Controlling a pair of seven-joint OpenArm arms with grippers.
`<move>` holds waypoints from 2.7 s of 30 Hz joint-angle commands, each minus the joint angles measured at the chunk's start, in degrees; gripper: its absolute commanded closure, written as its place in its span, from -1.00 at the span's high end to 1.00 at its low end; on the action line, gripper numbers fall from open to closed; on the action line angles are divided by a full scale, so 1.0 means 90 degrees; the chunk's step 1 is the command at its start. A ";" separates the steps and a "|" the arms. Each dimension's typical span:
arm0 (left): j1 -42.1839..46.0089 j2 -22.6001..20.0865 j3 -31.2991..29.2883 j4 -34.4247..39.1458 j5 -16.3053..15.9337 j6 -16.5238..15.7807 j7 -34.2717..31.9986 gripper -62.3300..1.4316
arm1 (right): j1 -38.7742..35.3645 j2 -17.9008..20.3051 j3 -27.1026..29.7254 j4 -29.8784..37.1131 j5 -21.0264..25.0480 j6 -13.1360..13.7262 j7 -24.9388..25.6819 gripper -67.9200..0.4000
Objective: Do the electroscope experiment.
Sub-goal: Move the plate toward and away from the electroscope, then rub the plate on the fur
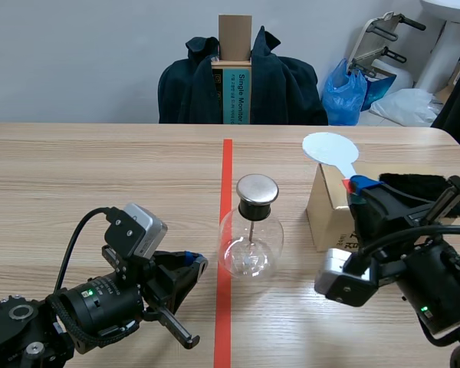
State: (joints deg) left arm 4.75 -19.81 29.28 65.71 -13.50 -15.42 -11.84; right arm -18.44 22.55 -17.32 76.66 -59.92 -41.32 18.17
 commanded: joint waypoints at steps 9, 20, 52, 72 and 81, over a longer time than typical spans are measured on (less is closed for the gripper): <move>-0.0090 0.0066 -0.0041 0.0090 -0.0039 -0.0010 -0.0070 -0.86 | -0.0138 0.0209 0.0704 0.0554 0.0789 -0.0352 -0.0170 -0.96; -0.0090 0.0066 -0.0041 0.0090 -0.0039 -0.0010 -0.0068 -0.86 | -0.1015 0.0338 0.2174 0.2489 0.1508 -0.0389 -0.0168 -0.96; 0.4262 -0.2246 -0.2480 0.3791 0.0248 -0.0109 -0.1093 -0.86 | -0.1795 0.0313 0.3728 0.2902 0.2883 -0.0342 0.0066 -0.96; 0.4216 -0.2246 -0.2560 0.3832 0.0539 -0.0058 -0.1375 1.00 | -0.0595 -0.0372 0.2776 0.0044 0.1766 0.1243 0.1457 -0.96; 0.4214 -0.2246 -0.2560 0.3832 0.0539 -0.0058 -0.1372 1.00 | -0.0313 -0.0556 0.2397 -0.0661 0.1173 0.1248 0.1280 -0.96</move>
State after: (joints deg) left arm 42.85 -40.32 6.13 99.85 -8.32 -16.10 -23.03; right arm -21.61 16.84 3.62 69.63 -49.52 -29.34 30.06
